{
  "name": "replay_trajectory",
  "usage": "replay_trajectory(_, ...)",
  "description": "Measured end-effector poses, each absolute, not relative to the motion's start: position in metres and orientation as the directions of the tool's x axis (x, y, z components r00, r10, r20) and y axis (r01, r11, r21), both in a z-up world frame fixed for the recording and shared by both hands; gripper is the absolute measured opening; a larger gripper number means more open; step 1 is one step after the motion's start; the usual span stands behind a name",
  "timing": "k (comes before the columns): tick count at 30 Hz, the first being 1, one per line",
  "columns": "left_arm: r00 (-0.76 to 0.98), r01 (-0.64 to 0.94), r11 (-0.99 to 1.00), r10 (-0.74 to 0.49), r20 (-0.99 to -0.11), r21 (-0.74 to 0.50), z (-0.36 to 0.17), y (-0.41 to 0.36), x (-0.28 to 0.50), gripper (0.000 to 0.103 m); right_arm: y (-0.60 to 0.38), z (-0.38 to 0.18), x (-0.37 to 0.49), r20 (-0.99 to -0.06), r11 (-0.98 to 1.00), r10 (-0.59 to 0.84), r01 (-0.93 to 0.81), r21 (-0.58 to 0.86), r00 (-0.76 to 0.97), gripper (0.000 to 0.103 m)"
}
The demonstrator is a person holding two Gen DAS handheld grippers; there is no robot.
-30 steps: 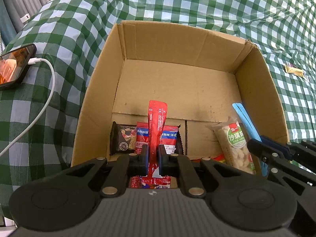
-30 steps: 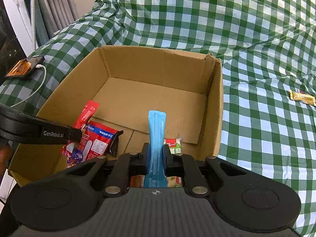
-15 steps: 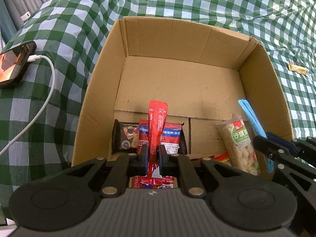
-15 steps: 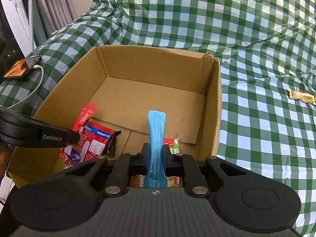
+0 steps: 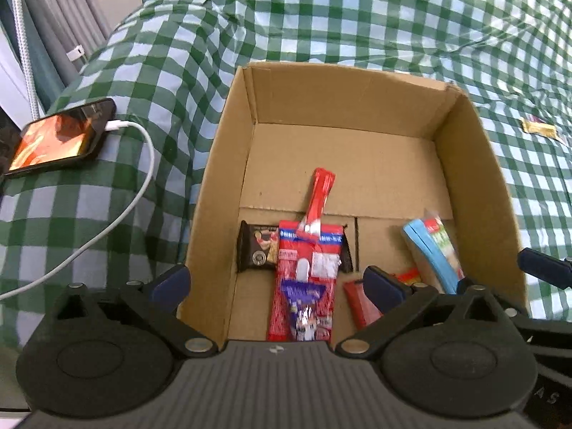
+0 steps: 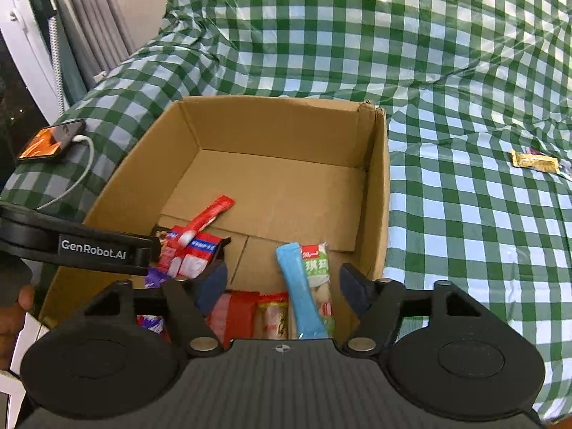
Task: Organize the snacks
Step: 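Open both tools to drop the red stick and blue stick into the box, then move both tools away from the box toward the yellow wafer bar and purple stick pack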
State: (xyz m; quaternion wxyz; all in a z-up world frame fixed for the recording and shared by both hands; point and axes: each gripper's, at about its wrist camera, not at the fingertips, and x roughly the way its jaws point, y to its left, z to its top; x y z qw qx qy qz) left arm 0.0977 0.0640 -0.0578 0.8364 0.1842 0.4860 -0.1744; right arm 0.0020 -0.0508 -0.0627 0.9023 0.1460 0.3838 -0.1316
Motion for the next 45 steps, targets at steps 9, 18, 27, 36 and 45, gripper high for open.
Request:
replay_trajectory(9,0.516,0.48,0.867,-0.154,-0.842,0.136,-0.018,0.087,0.042,0.103,-0.021,-0.042,-0.052,-0.717,0.921,-0.118,0.346,0.18,0.687,0.081)
replay_trajectory(18,0.556,0.479,0.865,-0.168,-0.814,0.148,0.003,0.113,-0.014,0.103,0.013,-0.021,-0.095,-0.677,0.922,-0.149,0.349,0.168,0.721,0.085)
replay_trajectory(27,0.576,0.47,0.872,-0.189,-0.796,0.133,0.014,0.131,-0.054,0.103,0.032,-0.007,-0.136,-0.634,0.932,-0.172,0.334,0.143,0.754,0.089)
replay_trajectory(36,0.623,0.478,0.867,-0.223,-0.75,0.139,0.033,0.135,-0.085,0.103,0.036,0.005,-0.168,-0.588,0.926,-0.209,0.351,0.137,0.781,0.09)
replay_trajectory(45,0.644,0.481,0.866,-0.243,-0.725,0.137,0.044,0.139,-0.101,0.103,0.039,0.013,-0.186,-0.558,0.924,-0.231,0.359,0.131,0.797,0.091)
